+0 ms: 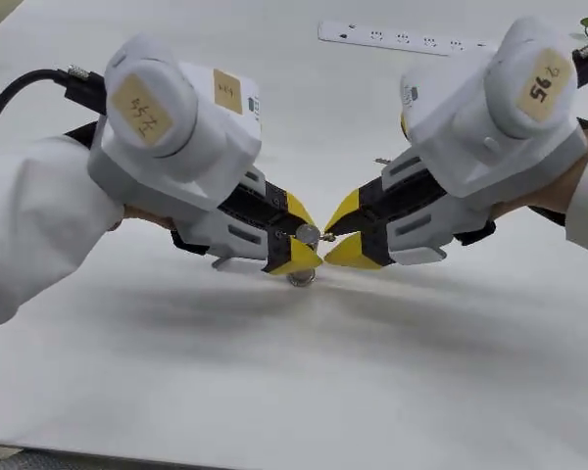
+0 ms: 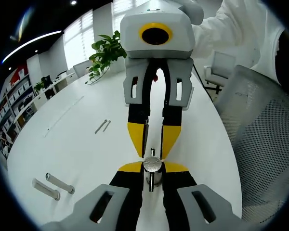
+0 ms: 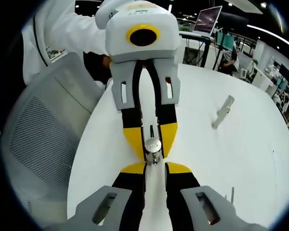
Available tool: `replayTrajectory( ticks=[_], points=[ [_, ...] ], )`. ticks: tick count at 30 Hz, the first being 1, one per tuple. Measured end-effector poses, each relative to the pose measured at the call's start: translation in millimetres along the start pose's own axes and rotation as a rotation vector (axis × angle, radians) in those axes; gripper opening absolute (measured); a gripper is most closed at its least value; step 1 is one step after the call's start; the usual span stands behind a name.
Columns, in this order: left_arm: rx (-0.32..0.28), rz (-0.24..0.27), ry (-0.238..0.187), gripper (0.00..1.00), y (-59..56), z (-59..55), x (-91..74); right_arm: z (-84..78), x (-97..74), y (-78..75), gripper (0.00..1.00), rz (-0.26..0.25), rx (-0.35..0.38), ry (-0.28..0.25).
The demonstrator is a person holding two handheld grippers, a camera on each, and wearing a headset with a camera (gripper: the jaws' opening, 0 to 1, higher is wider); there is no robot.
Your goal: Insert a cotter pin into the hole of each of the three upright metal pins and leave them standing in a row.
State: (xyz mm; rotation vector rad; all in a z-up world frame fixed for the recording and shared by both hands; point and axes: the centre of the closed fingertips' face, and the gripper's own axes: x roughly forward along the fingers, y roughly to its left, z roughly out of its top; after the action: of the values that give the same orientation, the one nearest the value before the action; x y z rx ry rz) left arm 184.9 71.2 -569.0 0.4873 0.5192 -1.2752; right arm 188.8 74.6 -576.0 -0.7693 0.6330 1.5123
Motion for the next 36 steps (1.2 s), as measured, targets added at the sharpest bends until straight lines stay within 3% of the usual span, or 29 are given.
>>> replayTrajectory(
  ticks=[6, 15, 23, 25, 28, 36],
  points=[
    [-0.005, 0.015, -0.001, 0.11, 0.1, -1.5, -3.0, 1.7, -9.6, 1.7, 0.02, 0.0, 0.021, -0.008],
    [-0.037, 0.042, -0.018, 0.2, -0.3, -5.1, -12.6, 11.8, -10.8, 6.1, 0.0, 0.022, 0.022, -0.014],
    [-0.078, 0.067, -0.055, 0.38, -2.3, -9.2, -36.1, 17.5, -8.9, 11.0, 0.0, 0.013, 0.017, -0.02],
    [-0.12, 0.085, -0.077, 0.44, -1.9, -10.8, -41.9, 17.9, -8.2, 11.8, 0.03, 0.009, 0.023, -0.018],
    [-0.157, 0.096, -0.098, 0.57, -4.7, -16.3, -50.0, 20.2, -6.9, 16.0, 0.14, 0.017, 0.032, -0.026],
    [-0.242, 0.128, -0.119, 0.71, -10.2, -35.7, -63.2, 20.5, 2.5, 16.0, 0.17, 0.001, 0.055, -0.03]
  ],
)
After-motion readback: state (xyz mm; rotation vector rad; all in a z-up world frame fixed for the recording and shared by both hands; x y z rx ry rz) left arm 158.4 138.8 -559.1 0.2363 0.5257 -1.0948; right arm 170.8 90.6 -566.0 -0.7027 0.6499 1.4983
